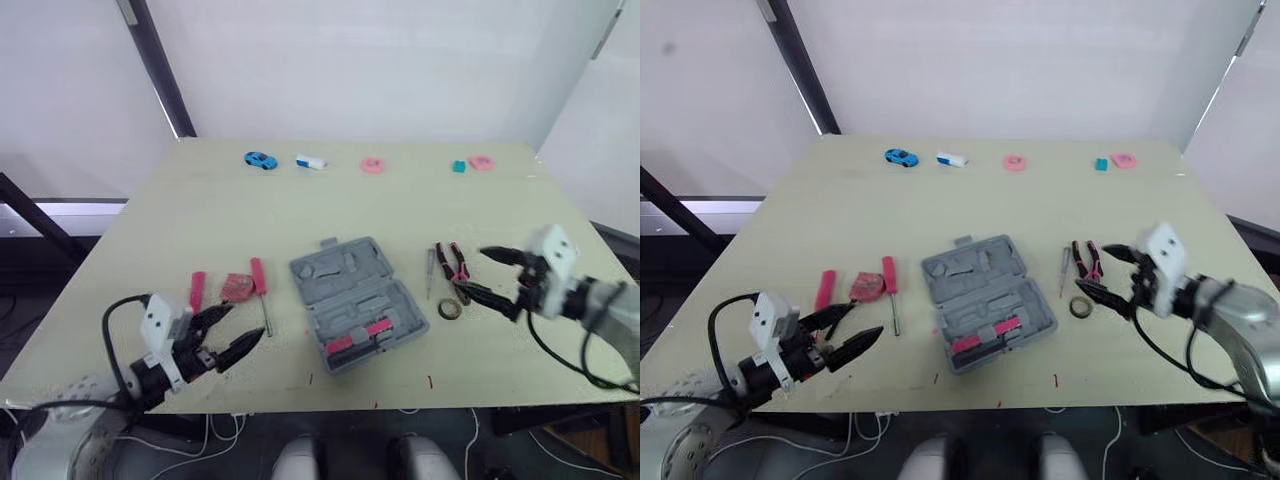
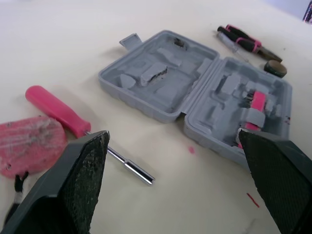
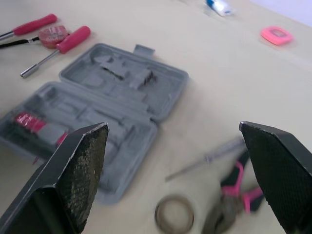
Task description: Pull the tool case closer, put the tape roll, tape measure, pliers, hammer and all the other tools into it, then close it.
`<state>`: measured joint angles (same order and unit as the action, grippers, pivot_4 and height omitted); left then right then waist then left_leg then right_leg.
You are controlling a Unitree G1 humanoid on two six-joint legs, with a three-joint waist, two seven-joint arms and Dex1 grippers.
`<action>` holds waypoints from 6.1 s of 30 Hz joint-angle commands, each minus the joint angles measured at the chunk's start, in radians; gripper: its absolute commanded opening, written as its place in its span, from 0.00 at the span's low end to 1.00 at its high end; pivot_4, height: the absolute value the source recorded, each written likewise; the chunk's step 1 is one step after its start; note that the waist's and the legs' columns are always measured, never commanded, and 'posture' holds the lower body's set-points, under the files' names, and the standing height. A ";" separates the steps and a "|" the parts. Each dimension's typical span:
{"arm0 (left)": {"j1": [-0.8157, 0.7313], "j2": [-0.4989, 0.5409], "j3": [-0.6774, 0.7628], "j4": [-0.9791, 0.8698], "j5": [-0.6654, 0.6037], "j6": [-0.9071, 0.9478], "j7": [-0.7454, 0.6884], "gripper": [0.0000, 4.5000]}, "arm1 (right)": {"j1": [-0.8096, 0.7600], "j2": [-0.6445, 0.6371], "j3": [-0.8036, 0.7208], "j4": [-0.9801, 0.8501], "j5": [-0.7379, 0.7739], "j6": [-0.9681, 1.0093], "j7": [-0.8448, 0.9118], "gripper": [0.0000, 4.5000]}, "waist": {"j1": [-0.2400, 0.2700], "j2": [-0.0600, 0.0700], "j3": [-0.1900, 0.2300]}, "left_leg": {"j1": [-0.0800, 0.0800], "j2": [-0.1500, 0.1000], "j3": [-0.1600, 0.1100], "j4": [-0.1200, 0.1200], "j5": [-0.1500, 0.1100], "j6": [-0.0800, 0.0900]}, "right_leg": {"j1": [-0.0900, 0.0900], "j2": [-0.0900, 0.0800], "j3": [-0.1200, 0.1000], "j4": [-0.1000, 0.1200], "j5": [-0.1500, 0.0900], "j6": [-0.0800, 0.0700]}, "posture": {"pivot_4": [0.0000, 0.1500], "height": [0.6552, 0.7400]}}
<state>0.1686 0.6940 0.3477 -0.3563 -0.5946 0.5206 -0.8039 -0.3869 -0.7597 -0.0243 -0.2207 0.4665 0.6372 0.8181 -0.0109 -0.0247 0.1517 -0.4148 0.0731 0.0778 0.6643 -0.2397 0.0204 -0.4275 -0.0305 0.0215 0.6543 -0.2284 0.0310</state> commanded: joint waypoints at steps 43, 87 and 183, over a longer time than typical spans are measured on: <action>-0.535 -0.053 -0.458 0.588 0.332 -0.098 -0.256 0.02 | -0.836 0.501 0.515 1.508 -0.850 -0.673 0.171 0.00 | -0.009 0.001 0.001 | -0.003 0.000 0.004 0.001 0.000 0.000 | -0.006 0.001 0.002 0.008 0.003 0.004 | 1.00 1.00; -0.784 -0.106 -0.579 0.954 0.539 -0.383 -0.442 0.02 | -0.596 0.390 0.412 1.229 -0.774 -0.594 0.459 0.00 | -0.002 0.001 0.001 | -0.003 0.000 0.004 0.002 0.000 0.000 | -0.005 0.001 0.002 0.008 0.003 0.004 | 1.00 1.00; -0.683 -0.109 -0.575 0.839 0.594 -0.394 -0.505 0.02 | -0.249 0.251 0.439 0.647 -0.668 -0.450 0.503 0.00 | -0.023 0.001 0.000 | -0.001 0.001 0.003 0.004 0.000 0.000 | -0.004 0.004 0.004 0.009 0.002 0.004 | 1.00 1.00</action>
<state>-0.5307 0.5783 -0.2195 0.5121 0.0070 0.1197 -1.3013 -0.6617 -0.5112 0.3850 0.4508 -0.2190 0.1748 1.2894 -0.0338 -0.0239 0.1519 -0.4158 0.0741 0.0807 0.6687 -0.2396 0.0204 -0.4314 -0.0267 0.0252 0.6634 -0.2260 0.0350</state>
